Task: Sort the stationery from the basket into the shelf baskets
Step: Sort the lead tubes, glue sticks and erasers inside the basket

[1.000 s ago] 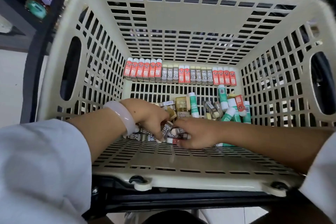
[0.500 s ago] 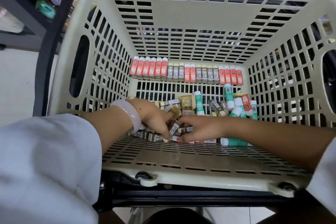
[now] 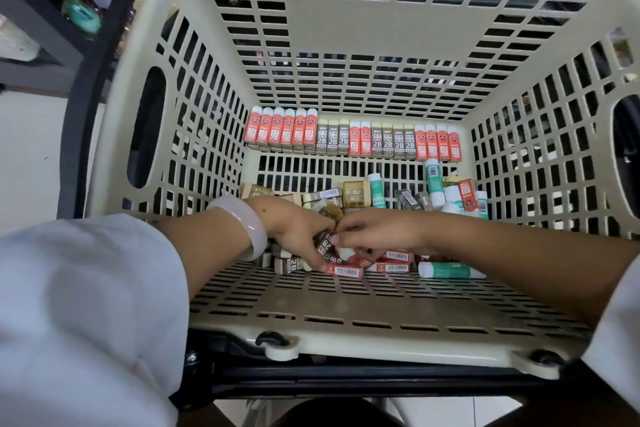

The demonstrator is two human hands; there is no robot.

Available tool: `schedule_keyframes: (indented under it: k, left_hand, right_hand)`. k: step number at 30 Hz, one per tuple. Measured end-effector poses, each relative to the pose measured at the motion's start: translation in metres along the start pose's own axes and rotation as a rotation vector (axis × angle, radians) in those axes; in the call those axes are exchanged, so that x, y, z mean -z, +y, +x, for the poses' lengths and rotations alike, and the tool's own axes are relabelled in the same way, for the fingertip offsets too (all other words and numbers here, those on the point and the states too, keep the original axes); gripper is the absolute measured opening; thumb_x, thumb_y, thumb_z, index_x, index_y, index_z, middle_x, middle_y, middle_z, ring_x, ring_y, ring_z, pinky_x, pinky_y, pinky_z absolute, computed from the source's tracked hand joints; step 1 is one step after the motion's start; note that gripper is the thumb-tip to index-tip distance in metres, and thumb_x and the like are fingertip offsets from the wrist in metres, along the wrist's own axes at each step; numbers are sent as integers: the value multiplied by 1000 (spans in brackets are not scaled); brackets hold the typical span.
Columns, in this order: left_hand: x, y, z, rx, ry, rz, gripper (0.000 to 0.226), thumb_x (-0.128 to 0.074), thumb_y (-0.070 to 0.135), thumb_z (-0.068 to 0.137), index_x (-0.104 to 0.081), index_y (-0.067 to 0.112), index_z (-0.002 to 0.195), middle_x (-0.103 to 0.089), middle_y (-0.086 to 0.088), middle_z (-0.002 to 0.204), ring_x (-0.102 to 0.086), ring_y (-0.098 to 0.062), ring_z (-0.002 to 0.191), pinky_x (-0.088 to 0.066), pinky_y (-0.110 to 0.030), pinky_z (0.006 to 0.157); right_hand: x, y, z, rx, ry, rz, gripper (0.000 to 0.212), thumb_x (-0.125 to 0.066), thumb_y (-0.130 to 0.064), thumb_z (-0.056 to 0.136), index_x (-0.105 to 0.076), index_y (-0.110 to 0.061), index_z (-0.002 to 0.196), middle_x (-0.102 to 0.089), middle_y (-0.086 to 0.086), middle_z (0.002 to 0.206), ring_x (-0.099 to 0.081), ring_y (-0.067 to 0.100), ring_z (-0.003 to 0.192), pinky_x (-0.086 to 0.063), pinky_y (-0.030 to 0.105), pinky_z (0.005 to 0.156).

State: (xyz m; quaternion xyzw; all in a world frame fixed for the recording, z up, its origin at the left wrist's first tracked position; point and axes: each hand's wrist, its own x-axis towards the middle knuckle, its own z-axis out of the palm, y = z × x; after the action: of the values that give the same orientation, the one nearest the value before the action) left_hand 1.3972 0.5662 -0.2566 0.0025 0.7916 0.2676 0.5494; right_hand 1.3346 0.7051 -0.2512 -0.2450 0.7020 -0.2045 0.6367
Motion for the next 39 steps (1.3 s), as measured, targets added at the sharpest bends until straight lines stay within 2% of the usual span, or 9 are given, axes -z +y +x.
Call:
schedule_keyframes:
  k: [8, 11, 14, 17, 20, 25, 32, 35, 39]
  left_hand:
    - [10, 2, -6, -101, 105, -69, 33, -60, 27, 87, -45, 15, 113, -49, 3, 96, -50, -16, 90, -42, -27, 79]
    - [18, 1, -9, -130, 146, -191, 21, -62, 20, 86, -50, 15, 103, -53, 3, 85, -52, -15, 80, -44, -27, 73]
    - [22, 1, -10, -138, 199, -262, 13, -62, 15, 85, -53, 16, 94, -48, 5, 71, -45, -11, 62, -38, -20, 56]
    - [21, 2, -9, -140, 231, -250, 16, -63, 16, 84, -54, 14, 98, -46, 5, 70, -42, -8, 59, -35, -17, 50]
    - [25, 2, -8, -130, 280, -243, 15, -63, 19, 83, -53, 19, 94, -48, 6, 73, -44, -8, 61, -35, -19, 52]
    - [40, -5, -14, -120, 380, -320, 23, -65, 20, 81, -54, 19, 100, -60, 0, 95, -59, -17, 89, -49, -32, 82]
    - [42, -21, -15, -80, 451, -347, 15, -65, 21, 83, -51, 23, 82, -55, 2, 80, -48, -11, 62, -35, -23, 51]
    - [46, -24, -18, -74, 541, -416, 13, -65, 22, 84, -52, 21, 84, -52, 3, 76, -45, -9, 57, -33, -22, 48]
    - [51, -29, -19, -33, 664, -527, 15, -63, 19, 85, -50, 20, 80, -51, 1, 74, -47, -13, 60, -38, -24, 51]
  right_hand:
    - [5, 3, -1, 14, 89, 137, 14, -55, -38, 90, -57, -28, 80, -53, -10, 96, -49, 15, 101, -43, 31, 83]
    - [10, -1, -1, 24, 110, 310, 13, -55, -38, 90, -61, -26, 89, -60, -4, 98, -53, 15, 105, -35, 34, 100]
    - [14, -5, 1, 23, 133, 354, 23, -51, -44, 89, -60, -25, 97, -62, -2, 100, -54, 13, 105, -30, 26, 94]
    - [13, -6, 1, 40, 179, 366, 17, -52, -36, 92, -61, -22, 88, -64, -1, 93, -57, 9, 91, -36, 17, 76]
    - [16, -7, 1, 80, 224, 437, 17, -51, -28, 92, -64, -17, 91, -63, 3, 88, -57, 15, 87, -43, 24, 81]
    - [26, -16, -2, 185, 404, 489, 16, -49, -20, 91, -62, -12, 87, -65, 8, 90, -62, 18, 87, -50, 25, 78]
    - [55, -22, -3, 276, 660, 643, 8, -51, -5, 89, -58, -5, 91, -67, 17, 94, -62, 22, 86, -52, 33, 89]
    - [62, -32, 13, 267, 777, 652, 12, -52, -3, 88, -55, -4, 99, -70, 10, 88, -65, 15, 79, -55, 26, 75]
    - [60, -42, 43, 232, 871, 674, 16, -55, -6, 86, -45, -18, 86, -68, 14, 100, -64, 23, 98, -47, 33, 84]
